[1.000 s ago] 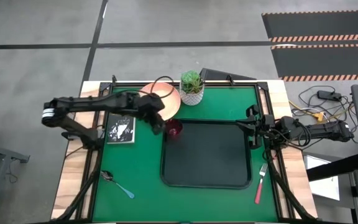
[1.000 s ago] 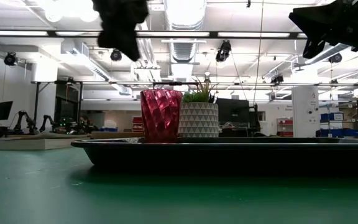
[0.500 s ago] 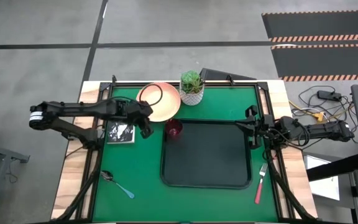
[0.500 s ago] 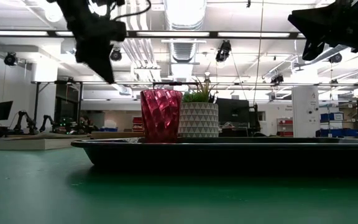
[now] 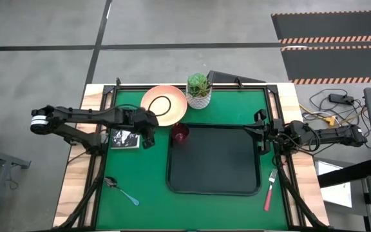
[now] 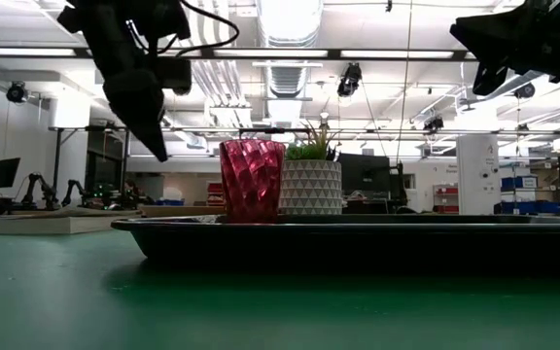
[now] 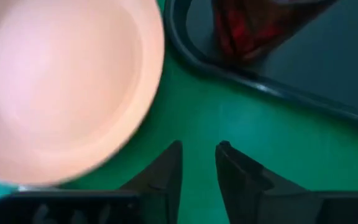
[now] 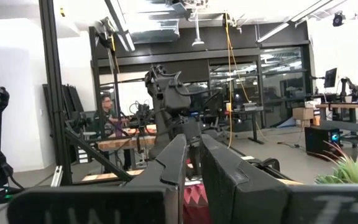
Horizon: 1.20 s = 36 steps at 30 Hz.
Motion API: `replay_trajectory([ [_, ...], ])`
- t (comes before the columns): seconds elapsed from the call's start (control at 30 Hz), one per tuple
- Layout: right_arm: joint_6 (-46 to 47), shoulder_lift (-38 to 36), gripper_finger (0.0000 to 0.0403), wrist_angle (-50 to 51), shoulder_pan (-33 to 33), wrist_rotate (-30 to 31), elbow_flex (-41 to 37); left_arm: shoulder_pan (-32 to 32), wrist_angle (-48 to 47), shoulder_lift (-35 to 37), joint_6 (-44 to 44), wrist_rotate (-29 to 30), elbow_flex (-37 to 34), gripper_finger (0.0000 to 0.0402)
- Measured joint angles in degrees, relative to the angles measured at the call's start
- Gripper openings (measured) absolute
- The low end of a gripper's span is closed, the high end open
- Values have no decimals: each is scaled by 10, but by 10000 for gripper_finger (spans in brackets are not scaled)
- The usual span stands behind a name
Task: Pick and place plate/cup/fork/spoon on tray
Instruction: Put the light orange plate on the black tray at the bottom right of the red glass
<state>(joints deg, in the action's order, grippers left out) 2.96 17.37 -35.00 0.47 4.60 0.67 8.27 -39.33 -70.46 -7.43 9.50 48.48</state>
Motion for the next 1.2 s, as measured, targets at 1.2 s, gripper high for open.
replay_trajectory([
  [1.2,0,0,36,3,0,14,0,122,289,-116,261,-47,-122,134],
])
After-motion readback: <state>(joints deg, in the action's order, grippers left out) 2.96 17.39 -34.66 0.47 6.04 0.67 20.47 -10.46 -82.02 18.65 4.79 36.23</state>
